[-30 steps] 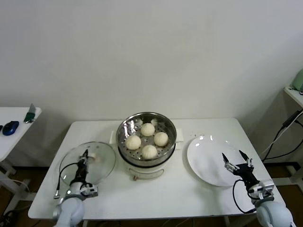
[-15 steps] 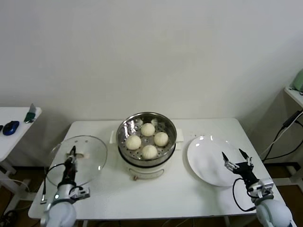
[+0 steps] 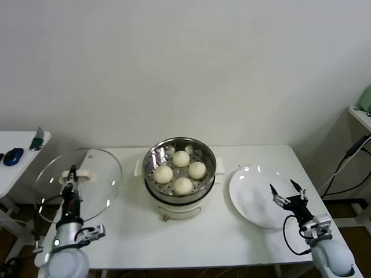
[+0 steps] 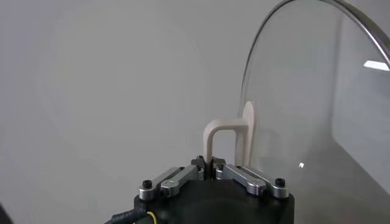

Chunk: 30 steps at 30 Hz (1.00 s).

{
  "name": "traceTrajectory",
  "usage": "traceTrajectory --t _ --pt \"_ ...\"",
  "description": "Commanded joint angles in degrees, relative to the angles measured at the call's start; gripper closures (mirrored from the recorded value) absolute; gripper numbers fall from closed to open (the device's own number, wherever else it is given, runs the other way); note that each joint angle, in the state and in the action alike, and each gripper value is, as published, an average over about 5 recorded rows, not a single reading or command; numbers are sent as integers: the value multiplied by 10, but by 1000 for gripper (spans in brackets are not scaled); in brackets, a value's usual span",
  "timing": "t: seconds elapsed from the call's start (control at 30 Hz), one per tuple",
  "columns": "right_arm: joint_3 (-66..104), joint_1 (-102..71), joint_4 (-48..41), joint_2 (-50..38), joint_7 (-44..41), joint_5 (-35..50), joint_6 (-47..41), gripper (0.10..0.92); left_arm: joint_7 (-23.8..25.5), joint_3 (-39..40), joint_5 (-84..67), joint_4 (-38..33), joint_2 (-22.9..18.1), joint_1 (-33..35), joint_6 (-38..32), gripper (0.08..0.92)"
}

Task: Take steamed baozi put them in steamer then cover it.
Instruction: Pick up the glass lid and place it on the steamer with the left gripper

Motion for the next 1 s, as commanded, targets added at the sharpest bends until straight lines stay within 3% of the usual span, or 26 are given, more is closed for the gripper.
traceTrajectory --t 0.03,0.23,0.5,0.73,1.0 --pt "-18 22 -12 1 6 -18 -2 203 35 117 -29 -91 81 -32 122 858" --pt "-22 31 -27 5 7 -34 -1 203 111 238 10 -91 99 -124 153 858" --pt "-19 36 -37 10 6 -40 2 203 200 354 69 -35 39 -247 181 858" --pt "-6 28 -40 11 5 -43 5 203 222 409 99 32 -18 -320 181 858" --pt "18 11 -40 9 2 -44 12 203 220 416 106 96 -92 -345 181 858"
